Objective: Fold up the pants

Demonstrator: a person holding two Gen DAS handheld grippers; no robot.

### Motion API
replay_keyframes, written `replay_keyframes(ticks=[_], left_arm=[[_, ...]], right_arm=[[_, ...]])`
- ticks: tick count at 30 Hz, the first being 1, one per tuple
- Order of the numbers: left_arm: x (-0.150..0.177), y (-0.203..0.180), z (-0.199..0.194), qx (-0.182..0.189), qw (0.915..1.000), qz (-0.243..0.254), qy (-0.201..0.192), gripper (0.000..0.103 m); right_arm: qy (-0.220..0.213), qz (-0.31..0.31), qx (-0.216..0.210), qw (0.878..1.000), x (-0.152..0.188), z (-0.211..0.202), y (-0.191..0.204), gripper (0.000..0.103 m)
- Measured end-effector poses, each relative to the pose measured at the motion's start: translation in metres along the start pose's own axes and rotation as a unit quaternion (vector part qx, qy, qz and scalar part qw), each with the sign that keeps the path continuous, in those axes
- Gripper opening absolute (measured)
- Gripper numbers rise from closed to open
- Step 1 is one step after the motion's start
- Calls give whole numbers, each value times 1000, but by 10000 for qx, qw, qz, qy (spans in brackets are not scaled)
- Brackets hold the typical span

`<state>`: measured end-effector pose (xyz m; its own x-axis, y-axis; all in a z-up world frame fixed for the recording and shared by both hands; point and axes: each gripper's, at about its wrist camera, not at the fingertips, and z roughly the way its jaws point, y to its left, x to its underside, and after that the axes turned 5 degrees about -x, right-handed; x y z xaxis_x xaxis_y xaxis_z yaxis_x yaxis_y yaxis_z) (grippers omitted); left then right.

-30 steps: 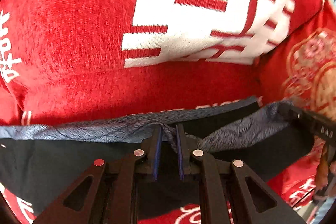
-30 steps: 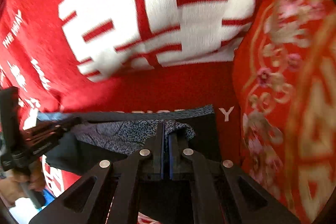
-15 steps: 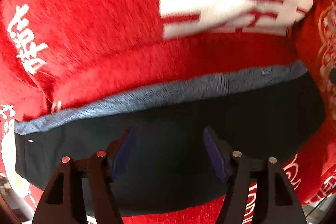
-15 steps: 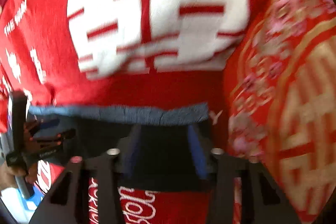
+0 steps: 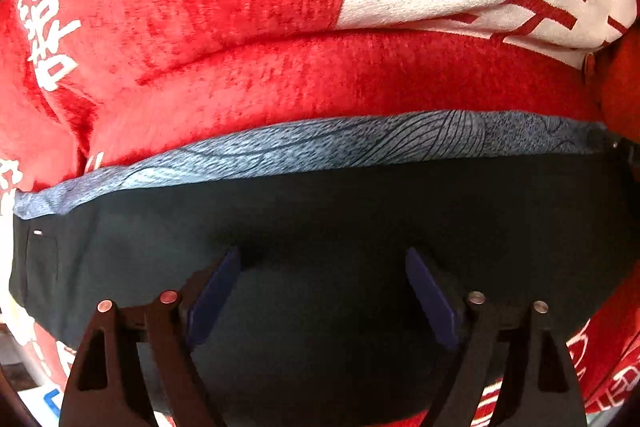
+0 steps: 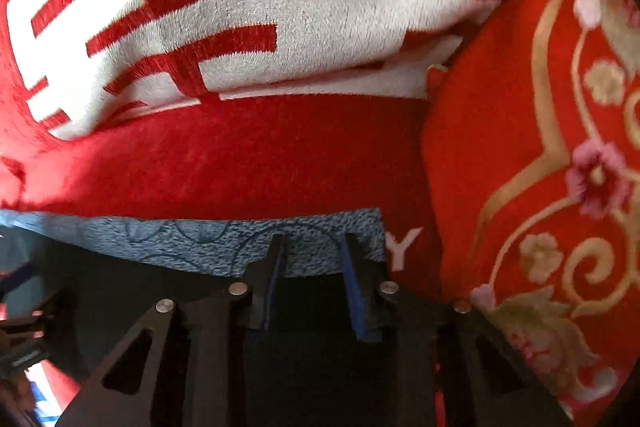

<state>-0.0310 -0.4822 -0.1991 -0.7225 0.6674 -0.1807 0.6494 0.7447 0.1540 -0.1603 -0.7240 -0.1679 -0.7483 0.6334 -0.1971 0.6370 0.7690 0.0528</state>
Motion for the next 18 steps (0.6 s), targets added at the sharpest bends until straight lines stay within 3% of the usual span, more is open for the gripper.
replay_keyframes(ticks=[2,4,5,6,9,13,18], left_arm=[[6,5,-3,-76,10000,13,14,86],[14,20,-11,-108,9999,-54,0,86],[20,30,-13,-129,9999,-111,4,86],[26,42,-16,-170,9997,-193,20,86],[41,80,-20,-319,9983,-478,105,86],[56,132,-20,-531,9952,-794,223,86],[55,183,-12,-733,9942,-782,110,86]], right_arm=[[15,-15,148,9999,3,-4,3,31],[43,14,130,9999,12,-15,11,39],[6,47,29,10000,18,-24,14,48],[-80,96,-188,9997,26,-35,16,51],[-109,164,-804,9966,47,-56,29,51],[195,295,-1411,9894,82,-65,64,51],[446,296,-1712,9838,111,-62,118,51]])
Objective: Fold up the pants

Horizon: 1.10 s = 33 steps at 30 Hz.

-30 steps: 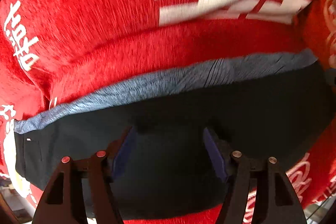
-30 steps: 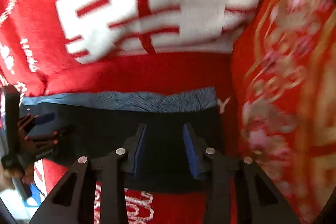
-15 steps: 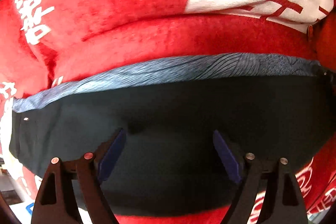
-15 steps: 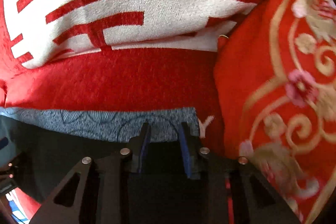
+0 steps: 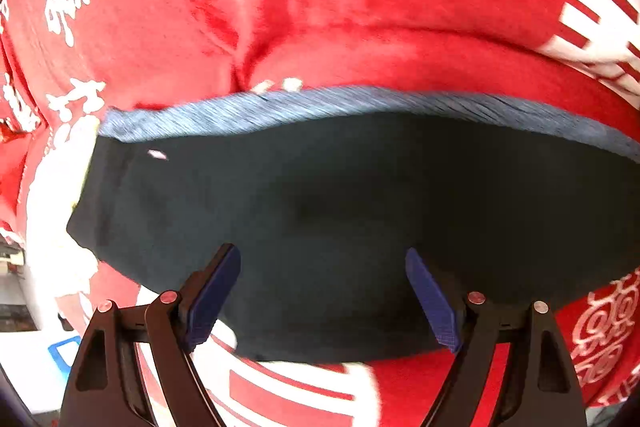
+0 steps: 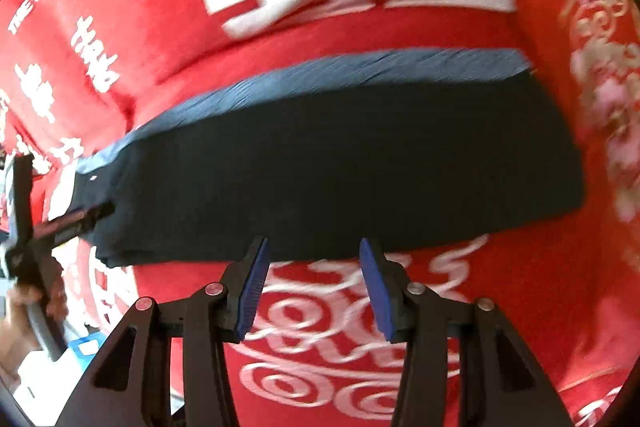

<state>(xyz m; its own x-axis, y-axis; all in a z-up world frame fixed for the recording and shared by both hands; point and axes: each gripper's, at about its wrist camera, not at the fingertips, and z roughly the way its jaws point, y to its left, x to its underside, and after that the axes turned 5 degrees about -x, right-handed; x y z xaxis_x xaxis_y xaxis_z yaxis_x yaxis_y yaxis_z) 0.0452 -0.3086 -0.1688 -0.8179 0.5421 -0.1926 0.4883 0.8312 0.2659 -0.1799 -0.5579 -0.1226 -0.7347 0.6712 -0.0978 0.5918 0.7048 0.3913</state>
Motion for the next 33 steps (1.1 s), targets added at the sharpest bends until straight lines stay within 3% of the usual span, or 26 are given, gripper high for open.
replay_keyframes(ticks=[6,14,16,20,29,31,32,33], left_arm=[[-29,53,29,-42,9999,45,-93,86],[-28,146,85,-566,9981,191,-145,86],[-24,168,103,-638,9979,77,-51,86],[-16,204,125,-190,9991,-375,-56,99],[-19,215,135,154,9996,-209,-125,100],[-21,219,139,203,9997,-78,-121,100],[-19,218,136,215,9997,-39,-118,100],[-19,218,136,257,9996,36,-119,100]], right_arm=[[64,205,-758,9969,26,27,60,51],[380,449,-1930,9794,56,108,176,51],[471,576,-2110,9746,61,122,186,51],[553,850,-2257,9689,65,158,207,51],[407,1380,-2462,9585,49,166,205,51],[466,1393,-2346,9609,40,168,208,30],[441,1191,-2101,9694,36,165,214,12],[388,1030,-1999,9736,35,160,219,11]])
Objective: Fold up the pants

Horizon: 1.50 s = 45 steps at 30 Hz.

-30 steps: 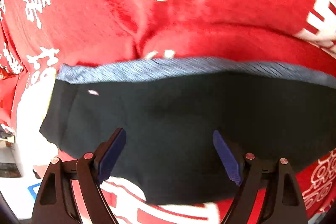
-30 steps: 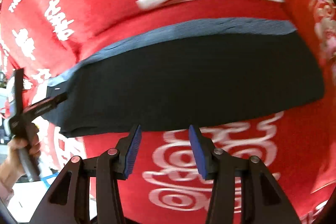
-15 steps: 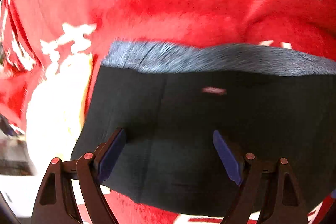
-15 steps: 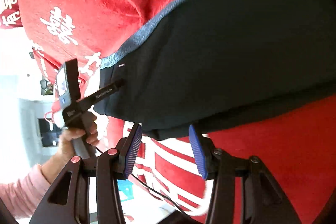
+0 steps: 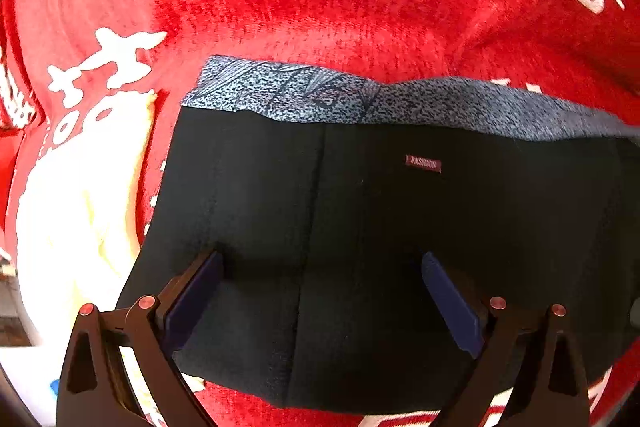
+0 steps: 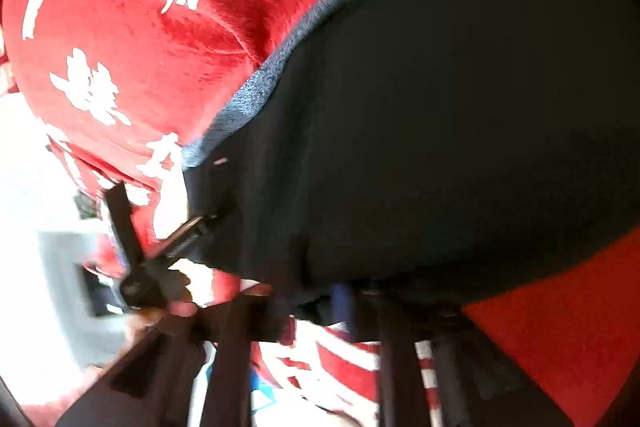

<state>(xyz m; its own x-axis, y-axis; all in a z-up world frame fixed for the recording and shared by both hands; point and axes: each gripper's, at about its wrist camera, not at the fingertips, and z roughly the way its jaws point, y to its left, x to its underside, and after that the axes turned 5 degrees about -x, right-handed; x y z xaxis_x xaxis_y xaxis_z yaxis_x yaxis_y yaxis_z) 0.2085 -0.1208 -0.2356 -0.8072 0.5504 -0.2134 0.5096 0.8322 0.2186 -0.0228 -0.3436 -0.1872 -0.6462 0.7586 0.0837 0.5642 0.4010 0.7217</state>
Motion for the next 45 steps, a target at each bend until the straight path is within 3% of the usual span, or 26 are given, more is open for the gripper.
replay_keyframes(ticks=[3,6,8,12,15,18,22,25,29,33,35,37,39,40,42,45], left_arm=[[2,3,-1,98,9998,159,-47,100],[7,1,0,97,9993,338,-147,100],[9,-2,-2,79,9990,399,-186,100],[7,-3,-4,19,9987,491,-107,100],[7,-17,-21,-25,9985,550,-30,100],[-1,-37,-44,305,9982,483,-196,100],[-26,-87,-62,707,9955,479,-400,100],[-48,-132,-66,769,9948,449,-502,100],[-71,-178,-43,606,9972,331,-288,100],[-83,-185,-13,300,9994,-76,-128,102],[-91,-180,-7,275,9991,-313,-69,103],[-100,-176,-5,85,9993,-365,-30,103],[-107,-169,-10,-67,9994,-327,40,103],[-107,-166,-18,-6,9996,-294,-14,103],[-102,-161,-36,79,9997,-191,-103,103],[-77,-163,-65,263,9995,59,-158,103]], right_arm=[[-57,-337,333,9989,18,-9,10,10],[99,-351,648,9972,34,3,-6,10],[11,-473,635,9969,35,2,-7,10],[250,-438,768,9958,39,-13,-6,27],[218,-687,1028,9921,41,-45,-1,28],[-240,-1112,1400,9836,19,-82,5,28],[-611,-1224,1738,9752,-47,-95,-5,28],[-481,-1333,1901,9715,-89,-82,-11,28],[-191,-1600,2273,9604,-125,-58,-24,27],[-235,-1700,2231,9596,-144,-64,-43,13],[-378,-1792,2369,9541,-151,-74,-48,13],[-525,-1769,2755,9434,-160,-84,-57,17],[-597,-1365,2681,9518,-167,-105,-71,17],[-674,-1225,2647,9541,-167,-118,-75,18],[-798,-1107,2674,9539,-159,-140,-79,34],[-879,-1061,2737,9519,-130,-168,-83,41]])
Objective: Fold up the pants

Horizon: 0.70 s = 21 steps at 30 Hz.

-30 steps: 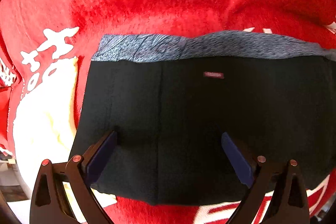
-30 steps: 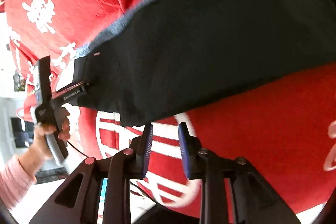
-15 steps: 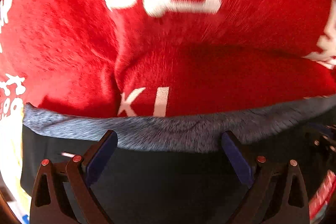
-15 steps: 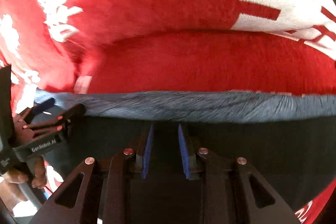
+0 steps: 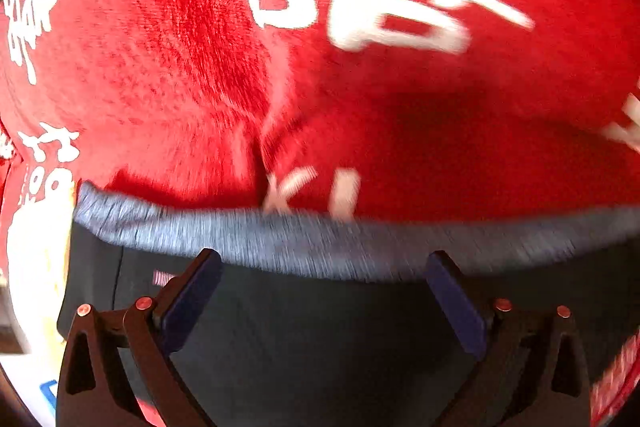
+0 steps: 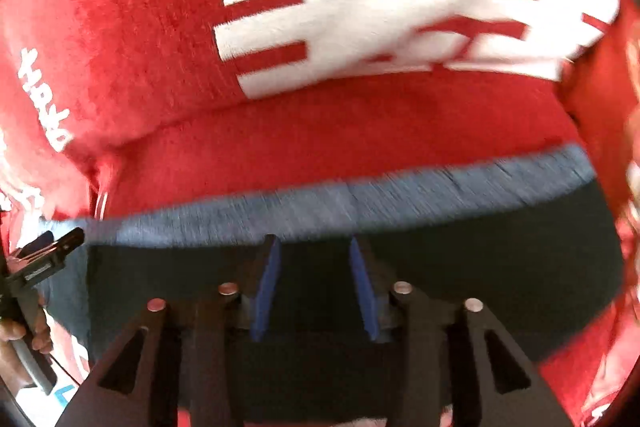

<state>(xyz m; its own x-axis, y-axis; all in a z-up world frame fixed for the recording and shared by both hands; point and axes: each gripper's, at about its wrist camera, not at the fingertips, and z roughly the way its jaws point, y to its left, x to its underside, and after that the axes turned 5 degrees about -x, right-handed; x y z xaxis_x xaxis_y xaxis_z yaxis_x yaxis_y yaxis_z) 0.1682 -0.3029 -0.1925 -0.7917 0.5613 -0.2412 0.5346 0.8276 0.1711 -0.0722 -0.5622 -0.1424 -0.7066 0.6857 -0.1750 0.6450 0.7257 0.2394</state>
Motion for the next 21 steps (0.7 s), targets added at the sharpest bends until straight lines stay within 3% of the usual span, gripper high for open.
replay_keyframes(ticks=[3,7,11,17,21], left_arm=[[36,-16,-17,152,9994,273,118,103],[80,-37,-4,-139,9979,481,412,103],[83,-26,8,139,9986,-171,472,103],[79,-48,-6,-390,9981,188,428,103],[74,-55,-12,-528,9972,117,511,103]], right_arm=[[-1,-32,268,9996,31,-18,-8,41],[153,389,485,9979,57,-16,-41,41],[-11,490,391,9980,67,-23,-53,40],[64,840,130,9964,86,-34,-47,45],[198,994,-24,9948,105,-37,-51,48]])
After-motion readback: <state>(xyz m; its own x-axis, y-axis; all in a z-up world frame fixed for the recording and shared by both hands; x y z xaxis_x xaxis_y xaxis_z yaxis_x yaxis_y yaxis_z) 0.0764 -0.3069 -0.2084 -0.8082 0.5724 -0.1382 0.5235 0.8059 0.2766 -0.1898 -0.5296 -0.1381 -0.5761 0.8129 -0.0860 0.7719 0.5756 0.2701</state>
